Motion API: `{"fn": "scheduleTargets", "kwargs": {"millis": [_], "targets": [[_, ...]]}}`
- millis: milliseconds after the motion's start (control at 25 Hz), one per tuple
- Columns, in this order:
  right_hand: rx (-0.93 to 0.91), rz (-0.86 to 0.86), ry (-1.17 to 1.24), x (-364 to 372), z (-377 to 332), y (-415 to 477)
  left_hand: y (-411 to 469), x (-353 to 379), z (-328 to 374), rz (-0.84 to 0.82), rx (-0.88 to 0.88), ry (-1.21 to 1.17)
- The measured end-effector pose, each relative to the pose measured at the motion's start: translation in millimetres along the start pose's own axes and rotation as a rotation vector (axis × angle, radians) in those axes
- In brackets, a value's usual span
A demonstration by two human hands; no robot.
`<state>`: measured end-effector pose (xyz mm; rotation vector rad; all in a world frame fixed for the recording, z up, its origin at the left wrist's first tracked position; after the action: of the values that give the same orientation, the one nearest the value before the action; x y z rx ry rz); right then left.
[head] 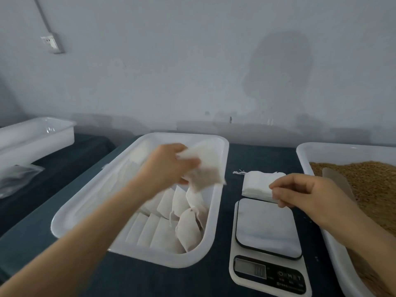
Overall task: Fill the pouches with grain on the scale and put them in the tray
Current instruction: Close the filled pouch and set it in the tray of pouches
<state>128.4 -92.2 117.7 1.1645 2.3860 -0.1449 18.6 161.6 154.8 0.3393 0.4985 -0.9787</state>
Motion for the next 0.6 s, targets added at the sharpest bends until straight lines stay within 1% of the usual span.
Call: {"fn": "scheduleTargets", "kwargs": {"millis": [120,200,240,320,400,440,520,600], "targets": [[0.0,0.049,0.021,-6.3,0.8,0.2,52.2,-52.6,-37.2,0.208,-0.071,0.114],[-0.008,0.07,0.05,-9.1,0.1,0.4,75.9,-66.0,-73.5,0.251,-0.176,0.152],[-0.007,0.076,0.053,-10.3,0.1,0.8,82.6,-66.1,-94.8,0.23,-0.245,0.182],[0.008,0.078,0.039,-10.3,1.5,1.4,86.3,-58.0,-133.6,0.131,-0.384,0.274],[0.02,0.059,0.024,-7.3,3.2,1.5,84.5,-54.6,-157.8,0.074,-0.471,0.304],[0.025,0.038,0.01,-4.5,3.4,1.4,84.0,-54.9,-164.8,0.071,-0.49,0.281],[0.034,-0.017,-0.049,3.3,3.6,1.1,82.4,-54.3,-175.8,0.076,-0.525,0.154],[0.046,-0.063,-0.104,10.1,3.7,0.1,79.4,-43.9,-182.6,0.017,-0.562,0.061]]}}
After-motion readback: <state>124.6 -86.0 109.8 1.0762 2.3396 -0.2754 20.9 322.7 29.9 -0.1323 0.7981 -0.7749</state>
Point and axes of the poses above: each hand's wrist, its own y-axis towards the middle knuckle, its own x-axis out of the palm, z = x × y, the point moved 10 cm from there along y, towards the middle knuckle, and after that the axes turned 4 degrees about -z, right-handed, at the moved point
